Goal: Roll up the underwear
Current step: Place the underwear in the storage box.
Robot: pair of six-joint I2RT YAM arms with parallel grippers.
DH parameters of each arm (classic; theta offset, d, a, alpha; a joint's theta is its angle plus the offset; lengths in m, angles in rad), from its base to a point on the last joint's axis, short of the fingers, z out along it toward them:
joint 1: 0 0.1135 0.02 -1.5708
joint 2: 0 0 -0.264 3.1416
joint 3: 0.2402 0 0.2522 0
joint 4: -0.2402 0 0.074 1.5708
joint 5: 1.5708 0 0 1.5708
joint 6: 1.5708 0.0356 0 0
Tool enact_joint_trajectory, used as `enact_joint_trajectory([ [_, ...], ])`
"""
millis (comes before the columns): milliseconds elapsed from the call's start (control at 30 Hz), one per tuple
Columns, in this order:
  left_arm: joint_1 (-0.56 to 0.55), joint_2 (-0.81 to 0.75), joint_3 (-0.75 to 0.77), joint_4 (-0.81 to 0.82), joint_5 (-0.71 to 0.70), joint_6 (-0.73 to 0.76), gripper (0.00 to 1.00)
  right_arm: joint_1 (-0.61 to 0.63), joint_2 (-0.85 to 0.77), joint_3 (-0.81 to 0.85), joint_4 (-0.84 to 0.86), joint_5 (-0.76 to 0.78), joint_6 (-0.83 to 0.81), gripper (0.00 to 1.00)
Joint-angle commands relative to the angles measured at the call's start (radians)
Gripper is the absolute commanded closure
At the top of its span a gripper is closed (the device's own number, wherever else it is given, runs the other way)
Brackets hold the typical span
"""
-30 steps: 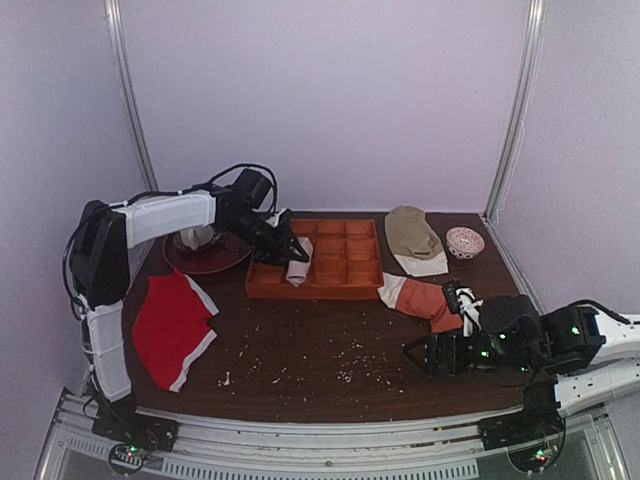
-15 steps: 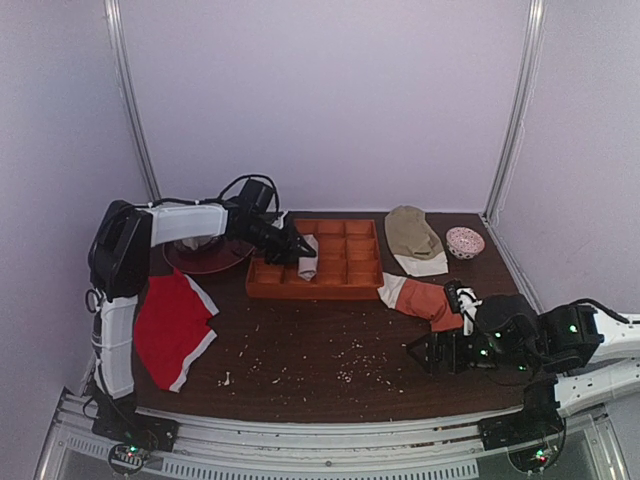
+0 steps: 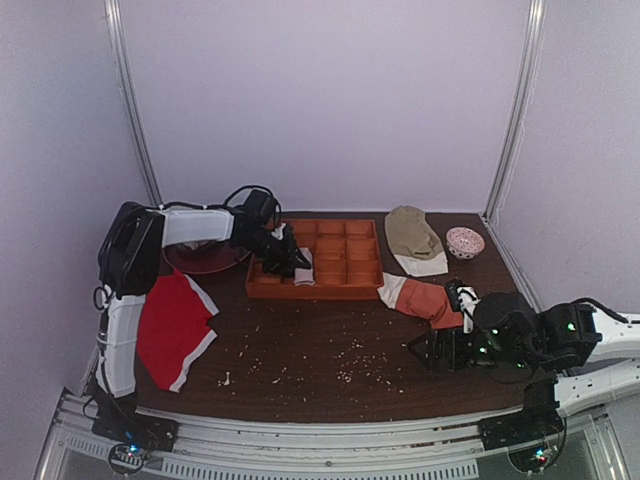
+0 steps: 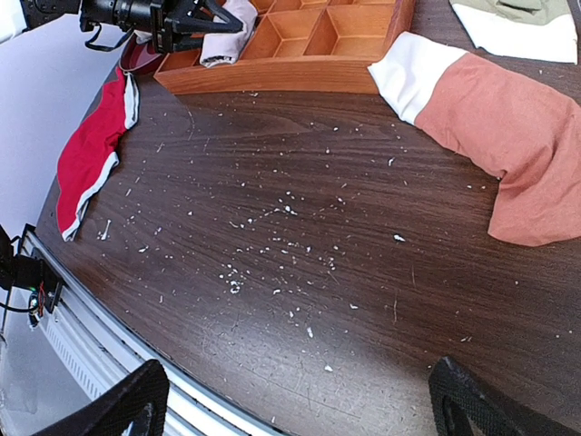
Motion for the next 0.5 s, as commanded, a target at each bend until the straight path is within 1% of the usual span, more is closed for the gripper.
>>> enact_joint_trajectory([
  [0,0.006,0.021,0.054,-0.138,-0.081,0.065,1.0,-0.009,0.003,0.007,-0.002,-0.003,0.003,0.0],
  [167,0.007,0.064,0.118,-0.269,-0.13,0.095,1.0,-0.017,0.014,0.002,0.017,-0.017,0.002,0.0],
  [333,0.002,0.099,0.139,-0.303,-0.14,0.085,1.0,-0.022,0.028,0.007,0.022,-0.024,-0.002,0.0],
  [467,-0.006,0.142,0.19,-0.364,-0.171,0.08,1.0,-0.024,0.024,0.007,0.021,-0.026,-0.003,0.0],
])
